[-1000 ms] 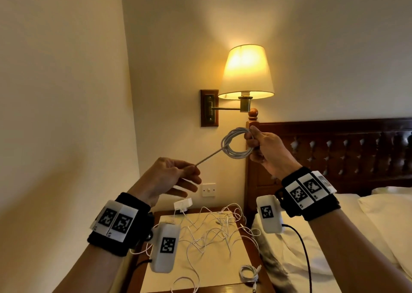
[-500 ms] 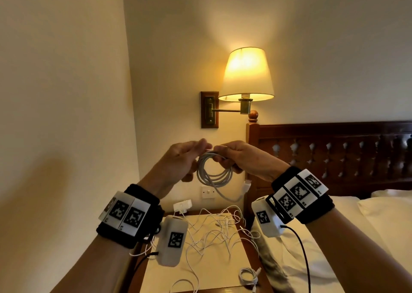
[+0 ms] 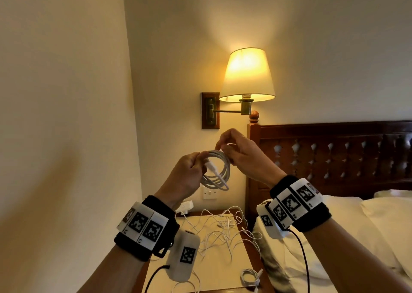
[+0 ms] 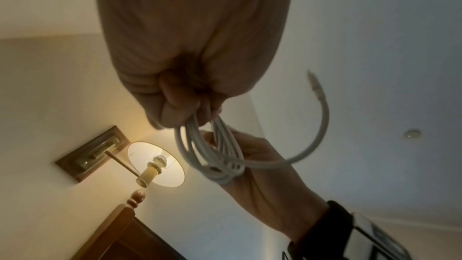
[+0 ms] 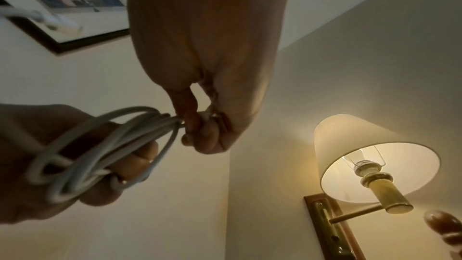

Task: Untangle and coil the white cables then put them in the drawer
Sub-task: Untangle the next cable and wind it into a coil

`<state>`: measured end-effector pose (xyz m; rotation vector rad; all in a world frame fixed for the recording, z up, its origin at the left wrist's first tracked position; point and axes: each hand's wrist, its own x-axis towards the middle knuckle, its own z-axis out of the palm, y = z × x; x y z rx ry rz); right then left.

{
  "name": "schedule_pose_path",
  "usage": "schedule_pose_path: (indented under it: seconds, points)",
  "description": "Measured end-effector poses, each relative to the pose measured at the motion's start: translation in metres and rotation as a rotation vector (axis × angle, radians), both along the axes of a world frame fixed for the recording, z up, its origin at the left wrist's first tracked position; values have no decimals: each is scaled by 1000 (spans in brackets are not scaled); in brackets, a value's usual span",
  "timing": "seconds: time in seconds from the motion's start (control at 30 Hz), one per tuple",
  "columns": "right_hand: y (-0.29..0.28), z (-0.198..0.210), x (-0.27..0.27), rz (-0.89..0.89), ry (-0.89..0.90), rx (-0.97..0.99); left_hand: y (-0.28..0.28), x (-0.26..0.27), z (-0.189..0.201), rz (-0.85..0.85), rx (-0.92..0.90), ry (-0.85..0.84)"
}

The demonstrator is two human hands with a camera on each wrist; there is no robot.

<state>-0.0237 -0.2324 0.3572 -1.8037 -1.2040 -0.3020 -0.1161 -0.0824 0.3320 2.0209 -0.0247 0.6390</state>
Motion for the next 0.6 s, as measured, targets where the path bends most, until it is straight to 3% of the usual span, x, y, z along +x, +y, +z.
schedule_pose_path:
  seconds: [0.1,0.27,0.33,0.47,0.6]
  points:
    - [-9,-14,-13,-32,-155,74,9,8,-4,31,-89,-118]
    - [-15,-33,-49,83,-337,57,8,14,-6,67,-283,-180]
    - [-13,-37,-48,70,-370,151,5,12,-7,49,-340,-191]
    - [-14,-44,-46,198,0,463,3,6,-3,-22,-602,-144]
    - [-14,-50,-42,143,485,710,-3,3,-1,-40,-729,-115]
